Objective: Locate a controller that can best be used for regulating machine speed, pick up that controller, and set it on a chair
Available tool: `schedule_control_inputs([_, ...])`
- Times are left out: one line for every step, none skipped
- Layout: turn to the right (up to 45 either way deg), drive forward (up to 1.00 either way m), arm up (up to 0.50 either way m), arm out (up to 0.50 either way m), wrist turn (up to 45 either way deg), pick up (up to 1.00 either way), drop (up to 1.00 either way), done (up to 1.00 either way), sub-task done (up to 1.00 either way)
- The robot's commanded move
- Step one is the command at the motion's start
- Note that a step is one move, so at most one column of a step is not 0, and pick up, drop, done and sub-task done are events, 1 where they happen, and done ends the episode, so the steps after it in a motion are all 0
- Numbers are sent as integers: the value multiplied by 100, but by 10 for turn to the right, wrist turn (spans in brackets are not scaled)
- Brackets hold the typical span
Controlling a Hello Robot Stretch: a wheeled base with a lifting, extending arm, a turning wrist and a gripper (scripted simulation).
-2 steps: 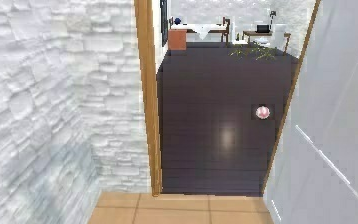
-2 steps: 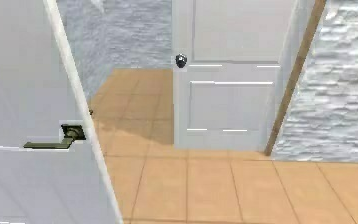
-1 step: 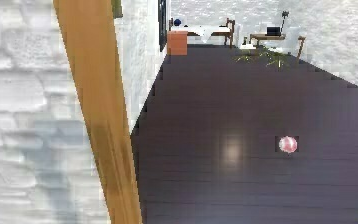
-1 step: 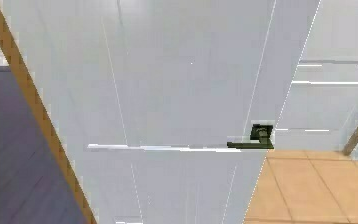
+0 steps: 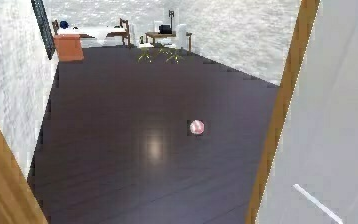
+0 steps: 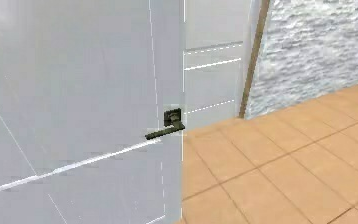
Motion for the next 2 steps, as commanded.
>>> schedule_control_inputs([0,80,0,0,0,0,0,0,0])
schedule_control_inputs([-60,0,0,0,0,0,0,0,0])
